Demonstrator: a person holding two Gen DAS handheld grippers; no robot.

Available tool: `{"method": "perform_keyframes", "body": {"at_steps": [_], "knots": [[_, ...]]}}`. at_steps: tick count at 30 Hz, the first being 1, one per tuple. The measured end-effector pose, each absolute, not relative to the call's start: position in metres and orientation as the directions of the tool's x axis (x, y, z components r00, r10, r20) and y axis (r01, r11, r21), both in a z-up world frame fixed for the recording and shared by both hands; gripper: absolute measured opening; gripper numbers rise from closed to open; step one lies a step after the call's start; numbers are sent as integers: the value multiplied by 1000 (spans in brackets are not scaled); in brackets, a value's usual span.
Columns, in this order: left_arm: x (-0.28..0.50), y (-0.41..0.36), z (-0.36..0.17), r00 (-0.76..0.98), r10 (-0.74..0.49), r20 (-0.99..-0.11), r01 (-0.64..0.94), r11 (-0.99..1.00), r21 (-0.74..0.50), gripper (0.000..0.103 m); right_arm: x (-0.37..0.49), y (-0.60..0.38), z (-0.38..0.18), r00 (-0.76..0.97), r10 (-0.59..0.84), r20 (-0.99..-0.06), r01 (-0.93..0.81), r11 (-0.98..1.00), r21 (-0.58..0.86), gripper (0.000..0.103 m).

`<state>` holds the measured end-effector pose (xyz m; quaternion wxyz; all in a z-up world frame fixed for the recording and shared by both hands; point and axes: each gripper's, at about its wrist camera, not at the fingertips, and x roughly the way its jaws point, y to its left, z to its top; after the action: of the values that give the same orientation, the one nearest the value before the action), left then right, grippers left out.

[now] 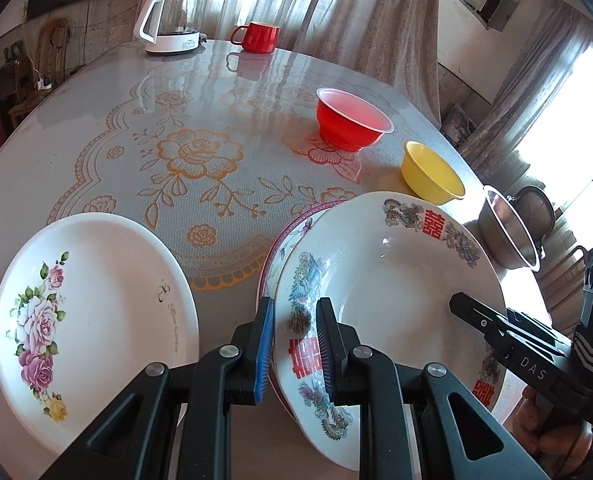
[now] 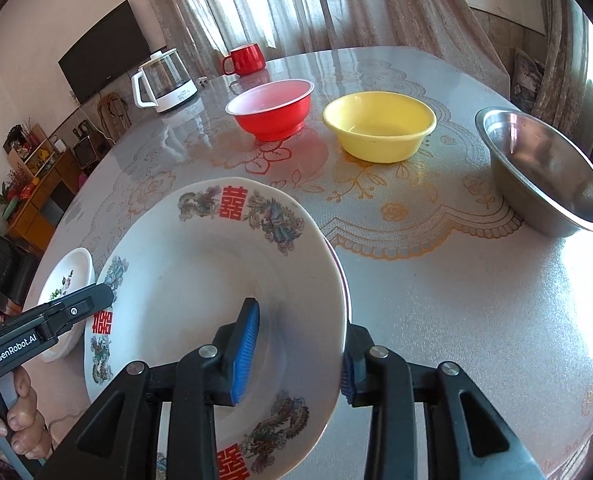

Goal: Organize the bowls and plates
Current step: 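Open the right gripper and release the plate onto the stack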

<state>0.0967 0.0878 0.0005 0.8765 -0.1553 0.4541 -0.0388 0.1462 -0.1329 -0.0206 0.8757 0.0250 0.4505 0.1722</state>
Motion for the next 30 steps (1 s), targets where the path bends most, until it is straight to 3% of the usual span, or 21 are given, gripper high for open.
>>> {"method": "perform_keyframes", "body": {"at_steps": [21,30], "knots": [[96,82,0,587,-191,-787,-70,956,-284,21,152,-121,-25,639,214,-739,-266,963,49,41],[93,86,4,596,-200,-777,-80,949,-306,21,152,-121,-24,631,228,-741,-262,962,73,47]]}}
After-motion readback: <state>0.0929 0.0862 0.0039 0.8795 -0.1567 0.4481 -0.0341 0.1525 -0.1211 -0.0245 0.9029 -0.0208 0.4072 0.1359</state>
